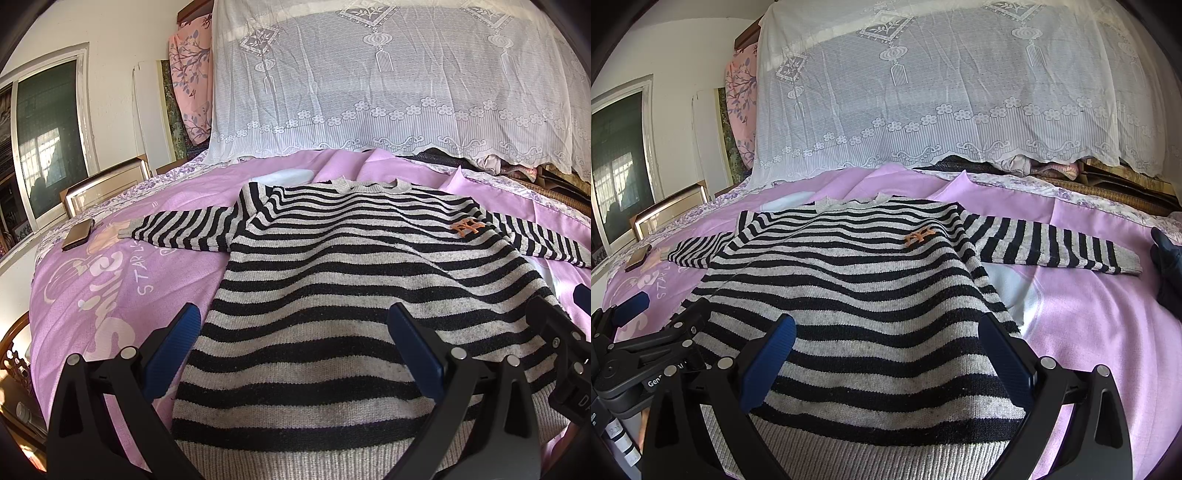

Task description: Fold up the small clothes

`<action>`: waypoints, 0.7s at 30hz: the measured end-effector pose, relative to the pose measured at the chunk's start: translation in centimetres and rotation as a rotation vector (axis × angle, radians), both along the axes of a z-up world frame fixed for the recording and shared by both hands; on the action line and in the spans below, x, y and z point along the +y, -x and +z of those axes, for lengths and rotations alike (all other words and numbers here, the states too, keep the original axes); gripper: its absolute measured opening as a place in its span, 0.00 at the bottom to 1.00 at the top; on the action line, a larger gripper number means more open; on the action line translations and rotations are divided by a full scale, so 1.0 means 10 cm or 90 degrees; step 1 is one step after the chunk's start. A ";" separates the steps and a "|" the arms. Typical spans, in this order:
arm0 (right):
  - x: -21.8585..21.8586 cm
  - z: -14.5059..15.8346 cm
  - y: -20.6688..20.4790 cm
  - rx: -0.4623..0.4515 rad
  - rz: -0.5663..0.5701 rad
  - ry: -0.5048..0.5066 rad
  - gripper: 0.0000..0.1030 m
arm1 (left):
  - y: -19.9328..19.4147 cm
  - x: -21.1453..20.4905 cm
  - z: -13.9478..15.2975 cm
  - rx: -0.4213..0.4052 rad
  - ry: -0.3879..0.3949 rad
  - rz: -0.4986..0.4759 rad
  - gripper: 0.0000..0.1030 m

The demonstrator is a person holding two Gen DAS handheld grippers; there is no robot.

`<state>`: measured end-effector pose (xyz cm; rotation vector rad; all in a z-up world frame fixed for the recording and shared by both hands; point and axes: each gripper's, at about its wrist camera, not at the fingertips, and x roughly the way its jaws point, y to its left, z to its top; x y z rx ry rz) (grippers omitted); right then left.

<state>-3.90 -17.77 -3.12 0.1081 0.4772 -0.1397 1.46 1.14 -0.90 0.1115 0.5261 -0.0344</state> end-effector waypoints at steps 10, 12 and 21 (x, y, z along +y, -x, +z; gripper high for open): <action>0.00 0.00 0.00 0.001 0.000 0.000 0.97 | 0.00 0.00 0.00 0.000 0.000 0.000 0.96; -0.01 0.00 -0.01 0.001 0.000 -0.001 0.97 | 0.00 0.00 0.00 0.000 0.000 0.000 0.96; -0.02 -0.05 -0.02 0.010 -0.003 -0.016 0.97 | 0.00 0.01 0.00 0.003 0.000 -0.001 0.96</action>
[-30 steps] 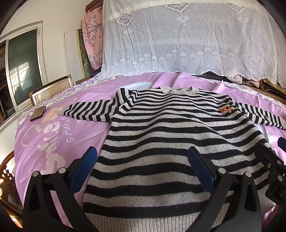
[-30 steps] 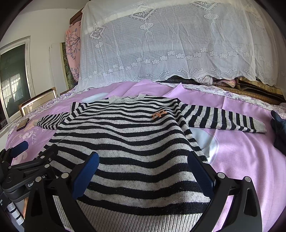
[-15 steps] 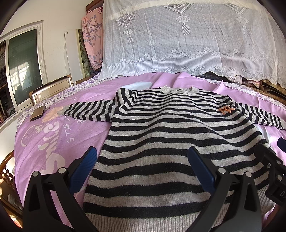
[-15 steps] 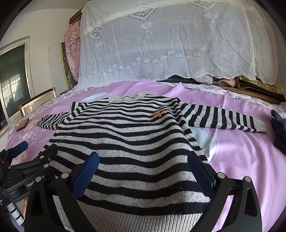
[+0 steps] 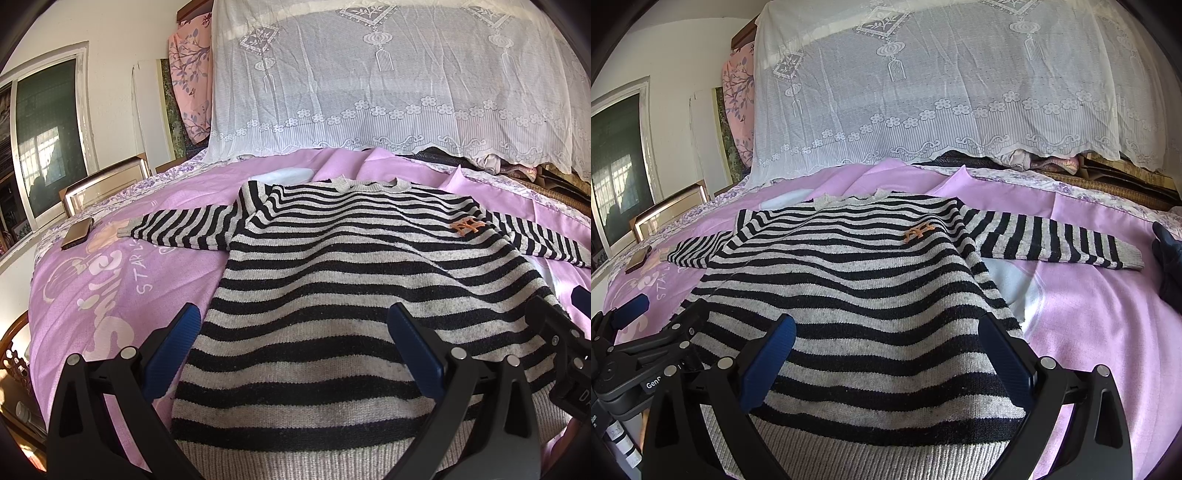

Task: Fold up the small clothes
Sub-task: 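Grasp the sweater's sleeve cuff with the right tool and lift it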

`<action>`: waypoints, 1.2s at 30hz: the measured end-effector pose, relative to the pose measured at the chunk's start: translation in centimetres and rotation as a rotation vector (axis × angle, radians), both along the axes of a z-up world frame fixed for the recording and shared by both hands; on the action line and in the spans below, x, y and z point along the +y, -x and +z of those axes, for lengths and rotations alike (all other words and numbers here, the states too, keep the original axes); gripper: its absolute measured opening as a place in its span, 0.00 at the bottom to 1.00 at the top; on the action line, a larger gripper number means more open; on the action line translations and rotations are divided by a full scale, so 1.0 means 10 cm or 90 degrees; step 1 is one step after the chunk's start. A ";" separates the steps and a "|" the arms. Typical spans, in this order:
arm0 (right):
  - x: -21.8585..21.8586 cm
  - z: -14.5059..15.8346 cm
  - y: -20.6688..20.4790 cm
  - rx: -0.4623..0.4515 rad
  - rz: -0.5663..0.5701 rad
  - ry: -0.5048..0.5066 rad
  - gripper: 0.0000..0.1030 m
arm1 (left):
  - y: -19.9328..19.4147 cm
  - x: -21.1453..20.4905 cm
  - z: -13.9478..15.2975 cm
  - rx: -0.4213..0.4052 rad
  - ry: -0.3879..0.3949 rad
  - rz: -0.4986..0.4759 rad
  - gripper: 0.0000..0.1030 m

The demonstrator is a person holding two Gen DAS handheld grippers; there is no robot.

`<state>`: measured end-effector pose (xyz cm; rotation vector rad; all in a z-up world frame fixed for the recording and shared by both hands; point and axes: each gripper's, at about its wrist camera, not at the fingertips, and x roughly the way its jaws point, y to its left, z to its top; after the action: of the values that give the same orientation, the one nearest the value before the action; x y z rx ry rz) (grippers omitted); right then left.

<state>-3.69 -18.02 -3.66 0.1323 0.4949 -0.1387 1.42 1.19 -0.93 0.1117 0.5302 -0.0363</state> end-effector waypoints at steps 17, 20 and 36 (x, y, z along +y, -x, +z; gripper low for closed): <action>-1.40 0.23 0.06 -0.048 -0.140 -0.235 0.97 | -0.03 -0.65 0.34 0.014 -0.083 -0.102 0.96; -1.92 0.12 0.08 -0.048 -0.182 -0.347 0.97 | -0.11 -0.99 0.51 0.026 -0.078 -0.151 0.96; -3.09 -0.38 -0.08 0.001 -0.278 -0.553 0.75 | -1.15 -2.36 -0.42 0.243 -0.075 -0.183 0.96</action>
<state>-2.91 -48.89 -7.51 1.0935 0.4958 -0.3445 12.94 -22.38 -5.15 0.2987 0.8946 -0.3121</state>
